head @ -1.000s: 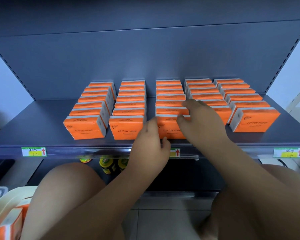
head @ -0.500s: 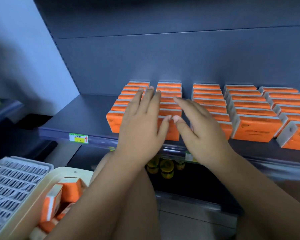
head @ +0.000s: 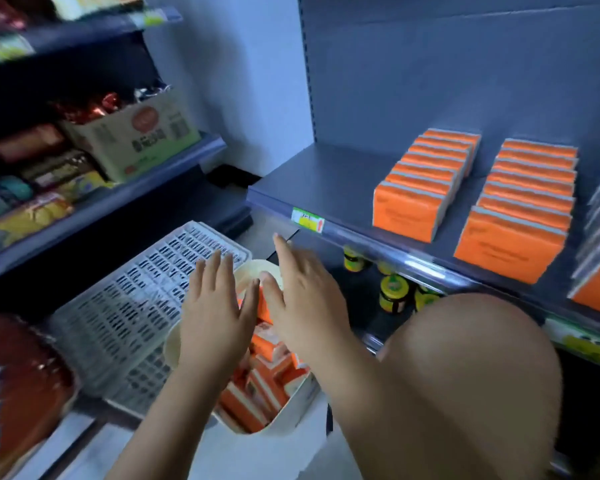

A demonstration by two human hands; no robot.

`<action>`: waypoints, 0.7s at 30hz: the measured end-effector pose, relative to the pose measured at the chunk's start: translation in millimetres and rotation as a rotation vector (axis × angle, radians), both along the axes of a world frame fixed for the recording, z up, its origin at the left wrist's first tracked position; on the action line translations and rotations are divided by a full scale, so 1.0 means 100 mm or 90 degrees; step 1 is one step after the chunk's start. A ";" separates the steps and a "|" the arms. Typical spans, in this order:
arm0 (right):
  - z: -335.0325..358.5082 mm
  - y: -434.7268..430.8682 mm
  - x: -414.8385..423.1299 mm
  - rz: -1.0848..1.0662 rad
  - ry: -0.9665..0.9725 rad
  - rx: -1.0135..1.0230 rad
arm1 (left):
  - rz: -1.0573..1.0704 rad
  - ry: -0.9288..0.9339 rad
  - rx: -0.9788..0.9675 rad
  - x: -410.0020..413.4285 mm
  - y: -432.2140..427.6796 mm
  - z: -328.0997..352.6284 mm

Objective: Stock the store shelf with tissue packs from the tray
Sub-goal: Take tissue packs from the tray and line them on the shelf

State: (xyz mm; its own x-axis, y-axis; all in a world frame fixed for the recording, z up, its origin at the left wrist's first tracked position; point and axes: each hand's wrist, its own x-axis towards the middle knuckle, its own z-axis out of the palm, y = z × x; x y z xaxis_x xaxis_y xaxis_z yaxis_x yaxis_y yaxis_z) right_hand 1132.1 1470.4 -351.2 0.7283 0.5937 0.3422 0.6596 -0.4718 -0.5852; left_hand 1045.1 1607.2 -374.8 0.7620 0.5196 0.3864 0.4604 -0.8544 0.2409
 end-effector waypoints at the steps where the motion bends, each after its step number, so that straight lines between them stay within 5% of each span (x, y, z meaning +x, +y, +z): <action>1: -0.08 0.09 -0.01 -0.004 0.021 -0.022 | 0.017 0.024 -0.001 -0.08 0.07 -0.10; 10: -0.72 0.40 0.03 0.017 0.176 -0.279 | 0.117 0.150 -0.161 -0.31 0.20 -0.85; 21: -1.24 0.88 0.25 -0.086 0.447 -0.304 | 0.169 0.186 -0.328 -0.02 0.52 -1.47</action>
State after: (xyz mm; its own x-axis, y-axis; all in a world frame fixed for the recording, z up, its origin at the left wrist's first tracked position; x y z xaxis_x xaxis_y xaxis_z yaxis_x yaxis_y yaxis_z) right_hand 1157.3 1558.8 -475.5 0.7527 0.4524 -0.4783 0.1393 -0.8195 -0.5560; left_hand 1043.3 1659.5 -521.9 0.6180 0.7686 -0.1655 0.7487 -0.5110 0.4223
